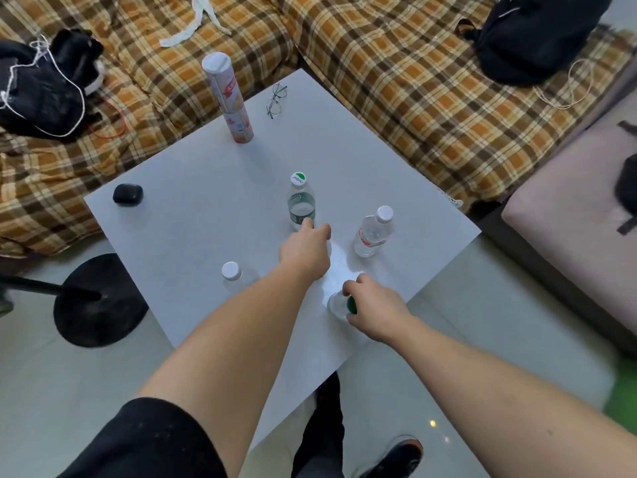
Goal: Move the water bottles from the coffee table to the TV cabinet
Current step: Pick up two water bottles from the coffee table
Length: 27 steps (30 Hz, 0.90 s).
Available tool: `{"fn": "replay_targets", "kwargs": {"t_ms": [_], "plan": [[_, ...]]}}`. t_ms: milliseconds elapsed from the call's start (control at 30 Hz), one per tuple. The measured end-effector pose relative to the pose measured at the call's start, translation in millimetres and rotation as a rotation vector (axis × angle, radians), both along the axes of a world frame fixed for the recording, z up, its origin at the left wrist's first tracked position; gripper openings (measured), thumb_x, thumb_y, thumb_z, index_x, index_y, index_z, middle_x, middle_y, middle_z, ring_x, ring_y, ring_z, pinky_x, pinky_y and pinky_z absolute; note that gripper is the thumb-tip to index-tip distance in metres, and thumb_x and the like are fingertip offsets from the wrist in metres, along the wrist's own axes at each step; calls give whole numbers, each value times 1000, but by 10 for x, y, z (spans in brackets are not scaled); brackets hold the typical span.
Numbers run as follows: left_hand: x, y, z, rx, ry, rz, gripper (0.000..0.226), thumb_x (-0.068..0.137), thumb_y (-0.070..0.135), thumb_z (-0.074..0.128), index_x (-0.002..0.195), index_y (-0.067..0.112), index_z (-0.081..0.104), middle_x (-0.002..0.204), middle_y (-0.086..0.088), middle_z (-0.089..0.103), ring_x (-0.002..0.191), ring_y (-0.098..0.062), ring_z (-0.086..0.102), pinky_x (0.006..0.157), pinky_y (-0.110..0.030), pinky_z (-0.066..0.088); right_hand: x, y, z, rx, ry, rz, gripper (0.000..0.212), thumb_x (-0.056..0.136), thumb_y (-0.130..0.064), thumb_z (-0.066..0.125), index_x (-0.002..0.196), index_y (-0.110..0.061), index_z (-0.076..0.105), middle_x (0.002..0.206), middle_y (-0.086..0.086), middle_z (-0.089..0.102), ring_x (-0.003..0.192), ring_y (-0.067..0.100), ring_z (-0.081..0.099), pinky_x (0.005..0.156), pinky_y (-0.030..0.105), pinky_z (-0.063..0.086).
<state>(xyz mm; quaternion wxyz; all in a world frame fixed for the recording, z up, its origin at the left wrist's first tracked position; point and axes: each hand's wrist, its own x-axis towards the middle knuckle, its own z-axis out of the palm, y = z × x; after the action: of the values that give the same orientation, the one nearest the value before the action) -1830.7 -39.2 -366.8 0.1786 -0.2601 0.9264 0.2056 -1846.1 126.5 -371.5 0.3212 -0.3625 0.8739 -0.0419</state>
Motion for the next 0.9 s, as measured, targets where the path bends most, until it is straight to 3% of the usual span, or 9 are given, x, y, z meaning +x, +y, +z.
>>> {"fn": "replay_targets", "kwargs": {"t_ms": [133, 533, 633, 767, 900], "plan": [[35, -15, -21, -10, 6, -39, 24, 86, 7, 46, 109, 13, 51, 112, -11, 45, 89, -34, 54, 74, -44, 50, -92, -56, 45, -82, 36, -99, 19, 86, -17, 53, 105, -12, 55, 105, 9, 50, 87, 36, 56, 71, 41, 49], [-206, 208, 254, 19, -20, -227, 15, 76, 19, 55, 91, 19, 55, 101, -5, 50, 82, -27, 56, 70, -33, 48, -561, 165, 521, -154, 174, -192, 23, 82, -24, 57, 105, -20, 57, 104, 1, 51, 84, 28, 57, 65, 34, 45], [-272, 414, 376, 11, -19, -338, 11, 74, 17, 55, 84, 21, 52, 95, -3, 48, 77, -26, 55, 66, -31, 45, -617, 411, 656, -190, 212, -250, 22, 82, -25, 58, 103, -22, 57, 102, 0, 51, 81, 25, 56, 63, 32, 43], [-372, 756, 560, 6, -4, -525, 21, 73, 15, 59, 94, 18, 58, 95, -1, 47, 76, -22, 51, 60, -28, 41, -628, 946, 884, -197, 268, -317, 21, 82, -27, 59, 102, -23, 57, 102, 0, 52, 88, 26, 56, 64, 32, 41], [-524, 1309, 863, 6, 79, -625, 22, 70, 23, 66, 91, 25, 59, 94, 0, 51, 77, -19, 54, 71, -31, 54, -479, 1768, 1139, -189, 341, -451, 18, 83, -27, 58, 101, -22, 57, 102, 2, 51, 88, 28, 55, 64, 34, 40]]}}
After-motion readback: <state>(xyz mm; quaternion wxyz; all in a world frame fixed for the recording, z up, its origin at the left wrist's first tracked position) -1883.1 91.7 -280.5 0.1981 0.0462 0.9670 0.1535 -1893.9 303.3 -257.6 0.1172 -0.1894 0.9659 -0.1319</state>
